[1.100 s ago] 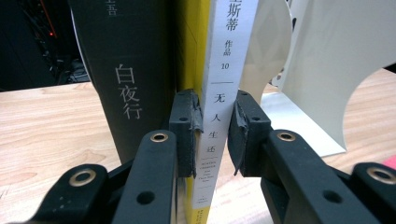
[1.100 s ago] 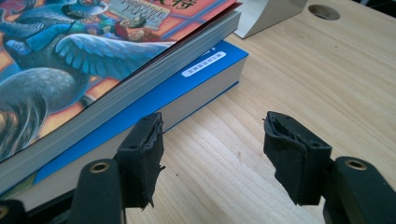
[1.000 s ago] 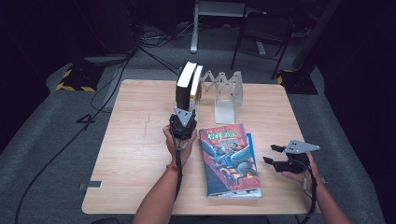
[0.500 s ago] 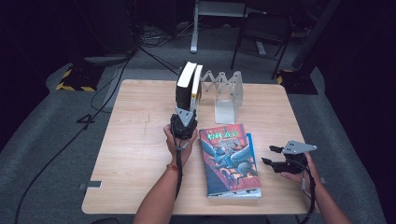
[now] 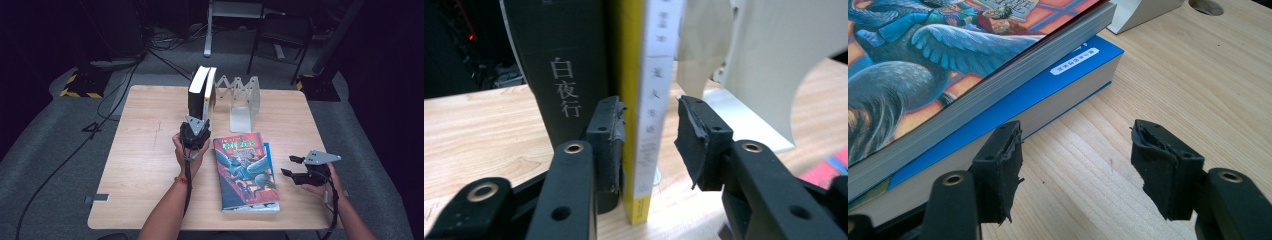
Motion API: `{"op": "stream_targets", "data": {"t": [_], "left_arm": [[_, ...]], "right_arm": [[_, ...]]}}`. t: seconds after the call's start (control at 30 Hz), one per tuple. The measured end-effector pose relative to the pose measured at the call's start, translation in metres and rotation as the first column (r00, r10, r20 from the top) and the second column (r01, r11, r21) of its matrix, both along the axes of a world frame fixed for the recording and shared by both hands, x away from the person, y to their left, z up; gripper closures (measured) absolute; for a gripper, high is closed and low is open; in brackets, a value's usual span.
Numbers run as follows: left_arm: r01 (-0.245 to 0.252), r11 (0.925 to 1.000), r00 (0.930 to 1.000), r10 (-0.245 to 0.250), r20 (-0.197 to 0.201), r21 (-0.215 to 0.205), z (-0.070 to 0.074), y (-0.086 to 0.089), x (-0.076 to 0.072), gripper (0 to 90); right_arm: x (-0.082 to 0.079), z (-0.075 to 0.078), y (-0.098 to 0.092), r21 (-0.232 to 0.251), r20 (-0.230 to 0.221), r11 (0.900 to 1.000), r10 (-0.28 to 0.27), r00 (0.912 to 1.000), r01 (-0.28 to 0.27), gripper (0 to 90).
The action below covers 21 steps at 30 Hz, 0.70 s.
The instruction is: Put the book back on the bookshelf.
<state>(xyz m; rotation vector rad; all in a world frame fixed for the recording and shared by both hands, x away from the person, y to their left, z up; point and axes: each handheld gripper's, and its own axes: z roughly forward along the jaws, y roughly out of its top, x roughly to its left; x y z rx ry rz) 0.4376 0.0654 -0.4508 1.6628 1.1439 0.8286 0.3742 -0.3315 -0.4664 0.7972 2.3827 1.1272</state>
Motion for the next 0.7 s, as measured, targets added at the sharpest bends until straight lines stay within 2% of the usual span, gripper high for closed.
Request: {"op": "stream_targets", "data": {"t": [0.13, 0.17, 0.23, 0.4, 0.57, 0.63, 0.7], "left_arm": [[0.041, 0.9991, 0.9991, -0.041, -0.013, 0.014, -0.002, 0.0, -0.008, 73.7], [0.05, 0.9982, 0.9986, -0.05, -0.017, 0.031, -0.003, 0.0, -0.009, 76.3], [0.045, 0.9982, 0.9988, -0.044, -0.024, 0.041, -0.004, 0.0, -0.007, 79.2], [0.027, 0.9987, 0.9989, -0.026, -0.039, 0.043, -0.005, 0.003, 0.003, 76.8], [0.028, 0.996, 0.999, -0.025, -0.038, 0.084, -0.003, 0.001, 0.01, 80.9], [0.024, 0.9979, 0.9985, -0.02, -0.051, 0.06, -0.002, 0.003, 0.016, 80.6], [0.008, 0.9982, 0.9984, -0.005, -0.056, 0.059, 0.0, 0.004, 0.019, 78.8]], "right_arm": [[0.0, 0.001, -0.001, 0.001, -0.002, 1.0, -0.007, 1.0, 0.007, 37.9], [0.0, 0.001, -0.001, 0.003, -0.001, 1.0, -0.007, 1.0, 0.007, 37.9], [0.0, 0.0, -0.001, 0.002, -0.002, 1.0, -0.009, 1.0, 0.009, 37.9], [-0.001, 0.001, -0.001, -0.001, 0.002, 1.0, -0.007, 1.0, 0.007, 37.9], [0.0, 0.002, -0.003, 0.008, 0.001, 1.0, -0.017, 0.9999, 0.017, 38.0], [-0.001, 0.002, -0.004, 0.009, 0.007, 1.0, -0.022, 0.9997, 0.022, 38.0], [-0.002, 0.004, -0.004, 0.013, 0.01, 1.0, -0.019, 0.9998, 0.019, 38.0]]}}
